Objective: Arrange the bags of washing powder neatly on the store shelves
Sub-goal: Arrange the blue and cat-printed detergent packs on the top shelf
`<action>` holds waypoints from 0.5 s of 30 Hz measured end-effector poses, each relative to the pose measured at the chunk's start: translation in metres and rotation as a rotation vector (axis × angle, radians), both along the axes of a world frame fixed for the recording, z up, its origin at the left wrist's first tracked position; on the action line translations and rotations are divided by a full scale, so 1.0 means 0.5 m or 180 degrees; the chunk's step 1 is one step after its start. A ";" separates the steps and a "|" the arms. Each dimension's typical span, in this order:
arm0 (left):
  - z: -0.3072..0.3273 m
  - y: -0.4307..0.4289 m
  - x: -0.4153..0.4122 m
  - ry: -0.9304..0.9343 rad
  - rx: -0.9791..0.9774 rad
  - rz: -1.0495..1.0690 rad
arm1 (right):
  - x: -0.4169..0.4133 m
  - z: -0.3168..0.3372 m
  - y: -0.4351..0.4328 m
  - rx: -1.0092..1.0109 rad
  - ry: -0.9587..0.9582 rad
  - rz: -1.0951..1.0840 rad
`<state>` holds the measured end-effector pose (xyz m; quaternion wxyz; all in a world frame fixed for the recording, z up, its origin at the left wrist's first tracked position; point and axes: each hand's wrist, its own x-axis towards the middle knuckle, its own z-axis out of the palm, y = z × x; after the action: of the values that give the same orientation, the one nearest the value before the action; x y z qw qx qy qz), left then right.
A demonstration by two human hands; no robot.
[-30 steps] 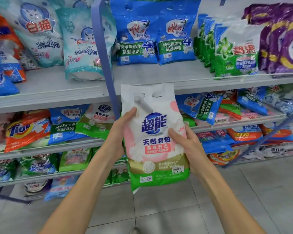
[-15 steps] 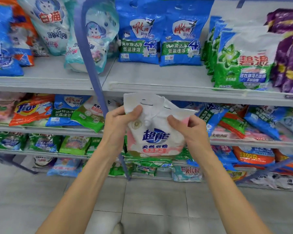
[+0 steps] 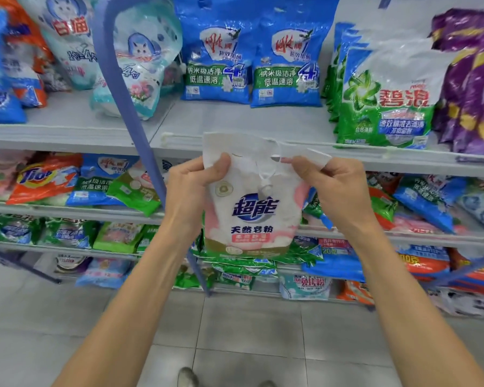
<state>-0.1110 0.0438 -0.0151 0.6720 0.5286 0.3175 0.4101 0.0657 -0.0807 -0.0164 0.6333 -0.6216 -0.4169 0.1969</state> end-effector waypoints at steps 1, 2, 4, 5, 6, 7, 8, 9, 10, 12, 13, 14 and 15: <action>0.006 0.005 0.006 0.0018 0.0023 -0.0015 | 0.003 0.002 0.003 0.0052 0.0058 -0.0096; 0.011 0.009 0.011 0.0029 0.0082 -0.0026 | 0.004 0.003 0.010 0.0181 0.0161 -0.0209; 0.020 0.014 0.020 -0.0007 0.0189 -0.0068 | 0.001 0.004 0.032 0.0589 0.0734 -0.0220; 0.024 0.015 0.026 -0.0036 0.0183 -0.0070 | 0.002 0.001 0.043 0.0721 0.1040 -0.0161; 0.026 0.015 0.032 -0.0073 0.0129 -0.0069 | 0.005 -0.005 0.048 0.0712 0.1219 -0.0134; 0.027 0.013 0.036 -0.0138 0.0051 -0.0094 | 0.014 -0.020 0.046 0.0591 0.1274 -0.0055; 0.026 0.010 0.040 -0.0223 -0.0056 -0.0139 | 0.026 -0.042 0.038 0.0409 0.1214 0.0141; 0.024 0.008 0.043 -0.0307 -0.0192 -0.0181 | 0.033 -0.061 0.023 0.0121 0.1091 0.0373; 0.024 0.007 0.045 -0.0394 -0.0347 -0.0216 | 0.032 -0.087 0.004 -0.0258 0.0932 0.0551; 0.023 0.008 0.049 -0.0532 -0.0640 -0.0279 | 0.010 -0.146 -0.030 -0.0928 0.0868 0.0852; 0.022 0.010 0.051 -0.0551 -0.0721 -0.0317 | -0.005 -0.180 -0.038 -0.1063 0.0986 0.0863; 0.021 0.012 0.054 -0.0516 -0.0761 -0.0344 | -0.018 -0.209 -0.042 -0.1072 0.1102 0.0805; 0.018 0.016 0.057 -0.0467 -0.0799 -0.0338 | -0.027 -0.230 -0.041 -0.1039 0.1222 0.0704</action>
<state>-0.0827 0.0518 -0.0058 0.7749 0.4251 0.2879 0.3687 0.0519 -0.1010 -0.1312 0.5668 -0.6174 -0.3174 0.4436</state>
